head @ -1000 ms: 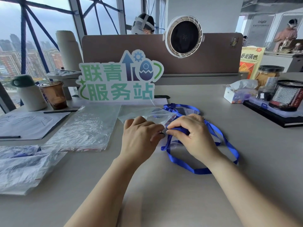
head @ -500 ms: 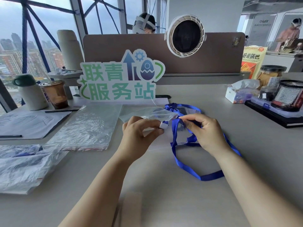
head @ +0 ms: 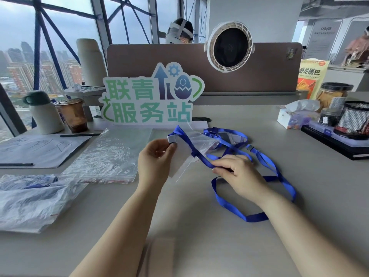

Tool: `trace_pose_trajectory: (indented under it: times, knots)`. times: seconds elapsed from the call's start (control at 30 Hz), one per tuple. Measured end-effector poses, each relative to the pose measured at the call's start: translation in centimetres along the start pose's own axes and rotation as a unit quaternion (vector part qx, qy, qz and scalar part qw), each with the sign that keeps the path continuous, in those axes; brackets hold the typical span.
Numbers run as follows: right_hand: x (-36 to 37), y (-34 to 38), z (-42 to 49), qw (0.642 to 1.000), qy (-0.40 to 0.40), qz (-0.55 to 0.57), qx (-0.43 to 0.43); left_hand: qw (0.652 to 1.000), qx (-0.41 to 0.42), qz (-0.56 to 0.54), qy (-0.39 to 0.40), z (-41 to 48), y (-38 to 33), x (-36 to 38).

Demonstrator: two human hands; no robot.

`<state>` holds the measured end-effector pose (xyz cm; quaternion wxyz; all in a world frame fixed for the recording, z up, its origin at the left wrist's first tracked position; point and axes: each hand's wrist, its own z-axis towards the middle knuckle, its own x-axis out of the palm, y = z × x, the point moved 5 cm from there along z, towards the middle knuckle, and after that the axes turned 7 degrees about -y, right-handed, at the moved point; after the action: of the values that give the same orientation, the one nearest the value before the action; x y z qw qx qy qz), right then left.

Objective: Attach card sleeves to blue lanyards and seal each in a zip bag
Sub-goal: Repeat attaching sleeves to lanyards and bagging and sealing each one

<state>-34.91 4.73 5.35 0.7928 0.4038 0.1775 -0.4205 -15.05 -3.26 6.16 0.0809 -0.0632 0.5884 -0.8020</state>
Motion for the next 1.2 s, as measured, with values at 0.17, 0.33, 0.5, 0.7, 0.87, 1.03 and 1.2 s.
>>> trace_pose_trajectory:
  times: [0.17,0.33,0.5,0.7,0.87,1.03,1.2]
  knots:
    - [-0.3,2.1,0.2,0.986,-0.064,-0.084,-0.127,0.976,0.106,0.187,0.039,-1.1,-0.8,1.1]
    - [-1.5,3.0,0.4,0.973,-0.137,-0.096,-0.161,0.911,0.324,0.237,0.092,-3.3,-2.6,3.1]
    - [-2.6,2.5,0.4,0.967,-0.194,-0.096,-0.136,0.885,0.38,0.243,0.116,-3.9,-2.5,3.5]
    - [-2.0,1.9,0.4,0.98,-0.144,-0.095,-0.101,0.851,0.42,0.296,0.108,-3.9,-2.4,3.4]
    - [-2.3,0.9,0.5,0.982,-0.166,-0.05,-0.076,0.881,0.385,0.262,0.085,-2.8,-2.1,2.7]
    - [-2.6,0.0,0.6,0.983,-0.18,0.017,-0.009,0.925,0.28,0.255,0.009,-0.2,-0.9,0.8]
    - [-2.1,-0.8,0.5,0.982,-0.164,0.048,0.077,0.905,0.167,0.389,0.046,1.2,1.8,1.2]
